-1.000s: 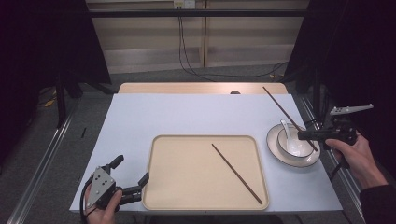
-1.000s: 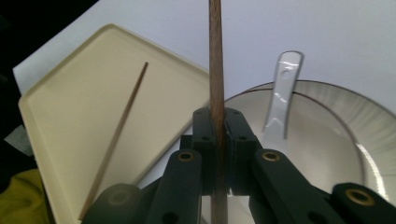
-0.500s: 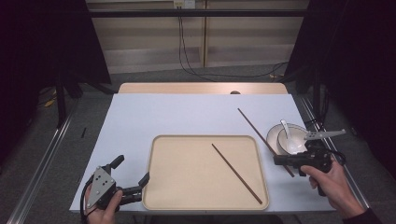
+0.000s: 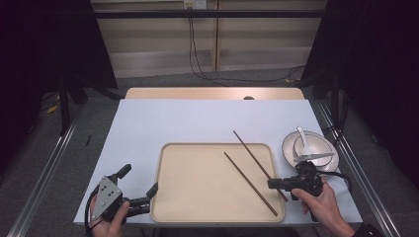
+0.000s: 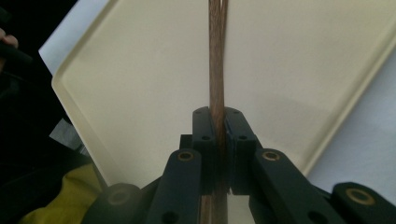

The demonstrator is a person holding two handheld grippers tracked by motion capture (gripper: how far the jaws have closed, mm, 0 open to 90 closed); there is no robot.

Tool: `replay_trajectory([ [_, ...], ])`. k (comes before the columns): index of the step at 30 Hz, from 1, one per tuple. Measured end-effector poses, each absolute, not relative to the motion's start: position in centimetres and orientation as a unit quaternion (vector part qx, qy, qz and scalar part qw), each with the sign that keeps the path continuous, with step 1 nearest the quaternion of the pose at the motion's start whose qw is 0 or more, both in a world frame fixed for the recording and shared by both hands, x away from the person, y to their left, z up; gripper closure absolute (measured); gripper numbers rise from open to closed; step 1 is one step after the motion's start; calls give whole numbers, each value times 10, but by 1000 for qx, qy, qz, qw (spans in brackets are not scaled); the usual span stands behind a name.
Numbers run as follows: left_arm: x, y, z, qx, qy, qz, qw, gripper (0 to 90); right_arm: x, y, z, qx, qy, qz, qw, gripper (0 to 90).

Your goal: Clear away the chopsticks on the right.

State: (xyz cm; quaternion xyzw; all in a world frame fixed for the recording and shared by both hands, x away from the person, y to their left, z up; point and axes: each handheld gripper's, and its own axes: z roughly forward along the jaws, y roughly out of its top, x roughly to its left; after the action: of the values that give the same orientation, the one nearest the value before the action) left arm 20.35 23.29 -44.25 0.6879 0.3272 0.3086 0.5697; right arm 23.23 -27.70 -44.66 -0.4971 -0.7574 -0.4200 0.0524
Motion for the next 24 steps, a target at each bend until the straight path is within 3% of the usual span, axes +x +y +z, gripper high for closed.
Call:
replay_trajectory([
  [11,203,231,-443,688,326,306,572,13,236,-268,-471,-529,-758,-374,79,850],
  [24,203,232,-443,689,326,309,569,14,236,-265,-473,-534,-759,-364,80,838],
])
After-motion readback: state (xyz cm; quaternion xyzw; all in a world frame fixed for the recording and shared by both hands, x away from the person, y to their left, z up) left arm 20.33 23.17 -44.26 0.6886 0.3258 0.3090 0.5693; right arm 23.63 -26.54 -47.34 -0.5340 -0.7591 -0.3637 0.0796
